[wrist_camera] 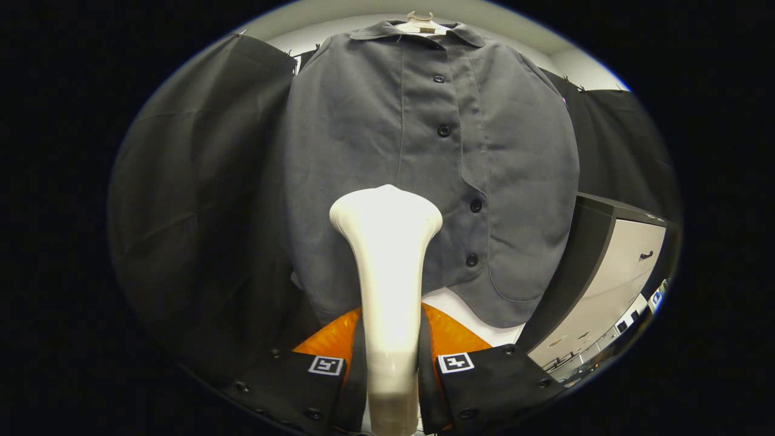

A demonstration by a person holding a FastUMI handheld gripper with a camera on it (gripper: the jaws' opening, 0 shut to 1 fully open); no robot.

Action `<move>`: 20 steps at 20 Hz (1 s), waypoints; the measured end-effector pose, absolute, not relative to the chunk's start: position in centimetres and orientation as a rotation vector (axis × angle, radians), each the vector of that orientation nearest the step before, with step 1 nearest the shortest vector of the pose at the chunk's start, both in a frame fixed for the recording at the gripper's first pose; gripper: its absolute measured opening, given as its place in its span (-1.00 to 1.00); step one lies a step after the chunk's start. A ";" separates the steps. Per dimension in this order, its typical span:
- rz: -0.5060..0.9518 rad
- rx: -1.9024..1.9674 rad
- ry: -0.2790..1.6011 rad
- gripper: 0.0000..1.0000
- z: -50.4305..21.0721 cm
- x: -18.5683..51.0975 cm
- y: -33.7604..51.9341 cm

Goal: Iron the clothes twice with a garment steamer, once on the left side and once on the right side.

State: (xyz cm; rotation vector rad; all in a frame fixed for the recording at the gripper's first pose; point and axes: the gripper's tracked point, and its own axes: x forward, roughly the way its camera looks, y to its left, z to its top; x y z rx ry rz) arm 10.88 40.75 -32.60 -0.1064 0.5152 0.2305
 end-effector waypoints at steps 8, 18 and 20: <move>0.266 -0.081 0.403 -0.15 -23.9 10.9 40.1; 0.247 -0.043 0.206 -0.15 -11.1 11.0 36.8; 0.233 -0.043 0.177 -0.15 -9.5 10.9 35.9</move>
